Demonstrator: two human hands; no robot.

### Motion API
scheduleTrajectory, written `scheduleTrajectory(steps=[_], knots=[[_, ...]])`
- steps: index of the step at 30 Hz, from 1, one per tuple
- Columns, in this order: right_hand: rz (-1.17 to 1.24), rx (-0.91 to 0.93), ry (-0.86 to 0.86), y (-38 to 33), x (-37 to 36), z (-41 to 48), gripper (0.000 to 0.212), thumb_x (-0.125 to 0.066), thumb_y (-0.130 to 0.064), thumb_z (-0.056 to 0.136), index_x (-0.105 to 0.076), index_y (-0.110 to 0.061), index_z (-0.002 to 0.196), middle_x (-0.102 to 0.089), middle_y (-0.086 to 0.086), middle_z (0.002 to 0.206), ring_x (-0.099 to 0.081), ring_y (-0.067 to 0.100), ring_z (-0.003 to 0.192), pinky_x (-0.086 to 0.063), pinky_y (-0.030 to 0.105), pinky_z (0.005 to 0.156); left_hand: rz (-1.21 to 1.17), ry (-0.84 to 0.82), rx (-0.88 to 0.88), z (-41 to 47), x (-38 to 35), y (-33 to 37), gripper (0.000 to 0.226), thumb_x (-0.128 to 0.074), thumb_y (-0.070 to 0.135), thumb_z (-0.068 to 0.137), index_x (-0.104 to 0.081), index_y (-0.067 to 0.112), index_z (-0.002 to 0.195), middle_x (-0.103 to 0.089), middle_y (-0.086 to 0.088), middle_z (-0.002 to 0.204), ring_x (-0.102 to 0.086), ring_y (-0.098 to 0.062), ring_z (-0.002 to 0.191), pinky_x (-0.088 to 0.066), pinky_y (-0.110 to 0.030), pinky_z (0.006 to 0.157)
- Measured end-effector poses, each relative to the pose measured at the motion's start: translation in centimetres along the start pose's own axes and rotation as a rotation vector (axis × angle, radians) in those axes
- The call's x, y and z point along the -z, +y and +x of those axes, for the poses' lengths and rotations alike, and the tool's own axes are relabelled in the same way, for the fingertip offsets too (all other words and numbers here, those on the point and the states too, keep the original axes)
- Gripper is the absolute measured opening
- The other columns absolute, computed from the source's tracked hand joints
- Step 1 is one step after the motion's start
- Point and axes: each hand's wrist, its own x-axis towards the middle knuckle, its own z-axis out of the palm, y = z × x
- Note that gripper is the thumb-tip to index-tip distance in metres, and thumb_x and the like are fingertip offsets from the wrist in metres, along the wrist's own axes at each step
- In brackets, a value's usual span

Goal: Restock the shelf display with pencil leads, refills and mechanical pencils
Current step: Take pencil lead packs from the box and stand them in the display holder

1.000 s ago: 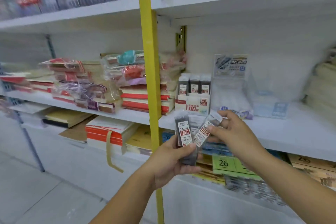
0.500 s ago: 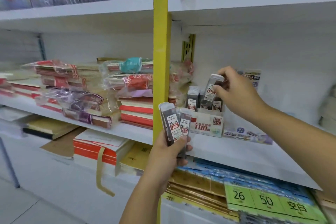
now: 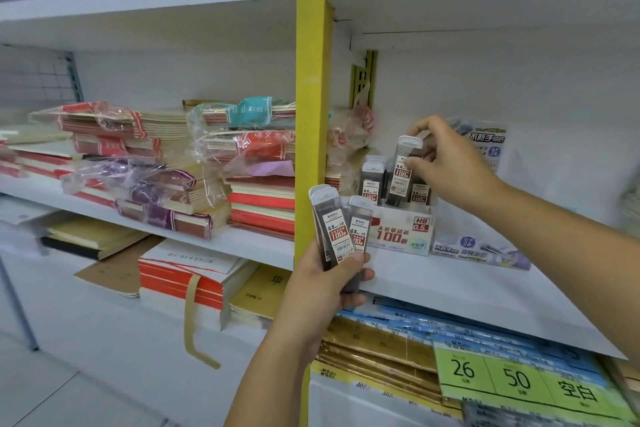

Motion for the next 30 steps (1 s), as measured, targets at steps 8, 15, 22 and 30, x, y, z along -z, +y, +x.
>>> scheduleTrajectory(steps=[8,15,22,30], knots=[[-0.316,0.101,0.032,2.0,-1.5,0.2,0.021,-0.072,-0.036,0.083,-0.067,-0.031,0.103,-0.047,-0.004,0.096,-0.037,0.015,0.098,-0.032,0.032,0.078,0.008,-0.004,0.015,-0.1,-0.2,0.1,0.029,-0.070,0.023,0.090,-0.063,0.035,0.115,-0.076,0.005,0.105,-0.074,-0.016,0.094,-0.056,-0.023,0.064],[-0.349,0.134,0.037,0.7,-0.7,-1.6,0.034,-0.053,-0.037,0.095,-0.062,-0.026,0.126,-0.045,-0.006,0.103,-0.039,0.015,0.104,-0.034,0.031,0.087,0.064,-0.015,0.025,-0.5,-0.2,0.3,0.028,-0.070,0.022,0.091,-0.062,0.034,0.116,-0.076,0.005,0.104,-0.075,-0.016,0.093,-0.056,-0.022,0.063],[0.488,-0.141,-0.385,-2.3,-0.6,-7.1,0.022,-0.069,-0.031,0.086,-0.067,-0.031,0.108,-0.072,-0.005,0.085,-0.068,0.007,0.076,-0.054,0.023,0.067,0.029,-0.116,0.041,-0.9,-0.7,0.7,0.034,-0.072,0.022,0.090,-0.062,0.028,0.121,-0.076,-0.002,0.108,-0.074,-0.022,0.098,-0.057,-0.024,0.064],[0.563,-0.228,-0.028,-1.1,0.8,-5.4,0.012,-0.064,-0.015,0.091,-0.064,-0.020,0.102,-0.074,-0.002,0.080,-0.067,0.005,0.063,-0.052,0.019,0.054,-0.034,-0.089,0.056,-0.6,-0.3,0.4,0.033,-0.068,0.018,0.092,-0.059,0.024,0.123,-0.075,-0.004,0.110,-0.074,-0.024,0.100,-0.059,-0.027,0.065]])
